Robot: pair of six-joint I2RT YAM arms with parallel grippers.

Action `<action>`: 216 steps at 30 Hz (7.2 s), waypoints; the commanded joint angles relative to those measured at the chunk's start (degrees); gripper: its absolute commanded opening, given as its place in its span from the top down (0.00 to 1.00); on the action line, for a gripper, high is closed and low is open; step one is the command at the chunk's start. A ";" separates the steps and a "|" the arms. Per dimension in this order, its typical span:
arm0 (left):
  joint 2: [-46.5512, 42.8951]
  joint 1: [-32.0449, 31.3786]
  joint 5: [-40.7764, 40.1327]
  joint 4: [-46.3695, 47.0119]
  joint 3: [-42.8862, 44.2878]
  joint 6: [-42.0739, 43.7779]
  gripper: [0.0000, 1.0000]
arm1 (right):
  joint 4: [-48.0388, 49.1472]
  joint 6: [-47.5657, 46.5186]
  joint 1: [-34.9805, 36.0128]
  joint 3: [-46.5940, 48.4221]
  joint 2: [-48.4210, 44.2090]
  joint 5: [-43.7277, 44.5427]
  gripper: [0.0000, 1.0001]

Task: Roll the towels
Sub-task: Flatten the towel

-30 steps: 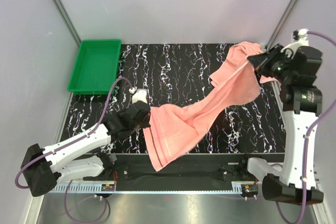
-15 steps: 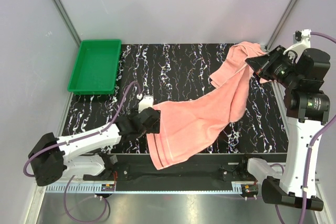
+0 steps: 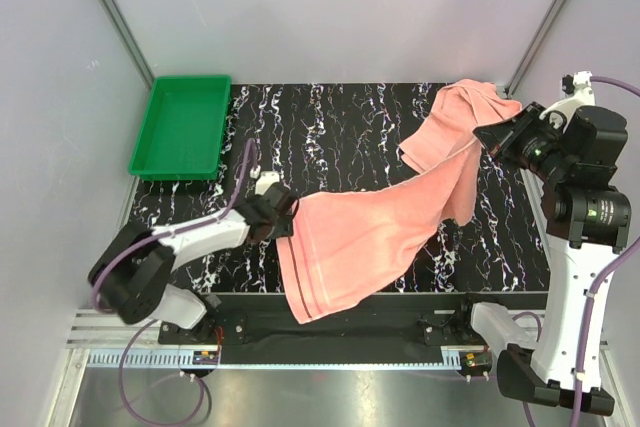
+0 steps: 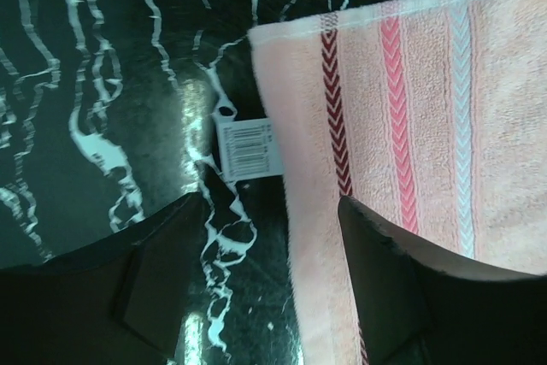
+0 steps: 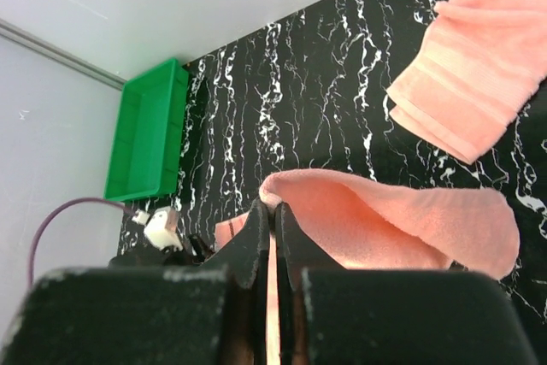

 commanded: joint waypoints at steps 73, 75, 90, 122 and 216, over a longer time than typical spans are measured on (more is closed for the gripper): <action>20.89 32.21 13.42 -12.42 43.97 10.77 0.05 | 7.48 -1.85 -0.89 16.40 58.76 26.48 0.05; 13.95 32.12 13.59 -11.89 38.34 10.24 0.01 | 9.33 -1.59 -0.89 6.56 49.81 28.43 0.02; -17.98 31.77 22.81 0.58 -3.49 -2.24 0.06 | 19.09 6.05 -9.59 -39.60 28.13 6.76 0.08; -26.06 35.90 28.88 7.89 -12.30 -1.54 0.07 | 9.96 12.56 -6.60 -47.09 20.04 15.04 0.31; -30.02 23.07 9.29 -6.79 -19.59 -13.67 0.27 | 20.15 7.11 -15.48 -46.74 22.06 -1.80 1.00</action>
